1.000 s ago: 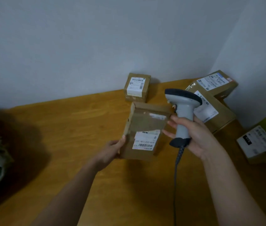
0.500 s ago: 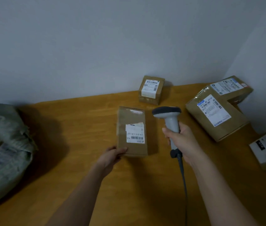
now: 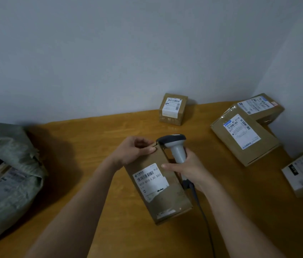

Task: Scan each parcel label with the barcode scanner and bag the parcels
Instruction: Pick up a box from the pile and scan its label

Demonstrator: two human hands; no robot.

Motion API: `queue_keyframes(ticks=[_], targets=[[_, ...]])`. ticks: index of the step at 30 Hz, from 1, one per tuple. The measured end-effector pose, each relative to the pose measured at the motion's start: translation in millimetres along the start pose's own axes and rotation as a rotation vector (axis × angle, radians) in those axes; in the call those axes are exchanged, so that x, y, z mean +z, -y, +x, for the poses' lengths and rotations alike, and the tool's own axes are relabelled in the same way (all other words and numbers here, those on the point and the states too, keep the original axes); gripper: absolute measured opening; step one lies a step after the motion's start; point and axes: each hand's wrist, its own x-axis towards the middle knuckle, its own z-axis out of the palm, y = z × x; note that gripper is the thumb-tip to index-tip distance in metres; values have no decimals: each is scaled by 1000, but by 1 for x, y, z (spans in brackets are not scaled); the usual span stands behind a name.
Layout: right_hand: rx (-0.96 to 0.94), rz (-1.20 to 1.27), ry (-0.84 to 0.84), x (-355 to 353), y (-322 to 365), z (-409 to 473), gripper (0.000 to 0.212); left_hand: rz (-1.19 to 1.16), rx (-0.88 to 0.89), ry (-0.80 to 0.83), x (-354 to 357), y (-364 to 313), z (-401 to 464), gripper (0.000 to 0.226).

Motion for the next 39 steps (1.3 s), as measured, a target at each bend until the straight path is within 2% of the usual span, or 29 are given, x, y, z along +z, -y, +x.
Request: queue_keyframes(ticks=[2, 4, 5, 7, 9, 11, 12, 14, 16, 20, 25, 29, 39], targets=[[14, 26, -35, -2, -1, 2, 70, 58, 17, -93, 2, -1, 3, 37], [41, 77, -90, -8, 1, 3, 70, 115, 44, -271, 2, 3, 4, 70], [54, 140, -124, -12, 2, 4, 66, 68, 25, -327, 2, 7, 3, 85], [72, 336, -176, -19, 8, 2, 51, -91, -83, -283, 3, 18, -3, 105], [93, 462, -224, -26, 13, -1, 43, -213, -215, -69, 11, 36, -10, 112], [117, 501, -249, -29, 13, -2, 44, -301, -301, 115, 21, 52, -16, 107], [126, 498, -254, -29, 13, -3, 43, -342, -320, 155, 27, 57, -17, 96], [134, 471, -266, -28, 9, -2, 45, -412, -316, 131, 36, 63, -17, 61], [113, 429, -285, -28, 10, -2, 49, -470, -291, 64, 38, 66, -16, 46], [89, 227, -262, -32, 24, -9, 50, -512, -315, -129, 36, 69, -14, 37], [-7, 149, -75, -32, 50, -38, 36, -504, -403, -322, 35, 72, -11, 29], [-123, 83, 32, -34, 74, -61, 35, -503, -431, -359, 28, 70, -12, 25], [-236, 27, 34, -41, 105, -104, 33, -559, -438, -398, 22, 63, -19, 28]])
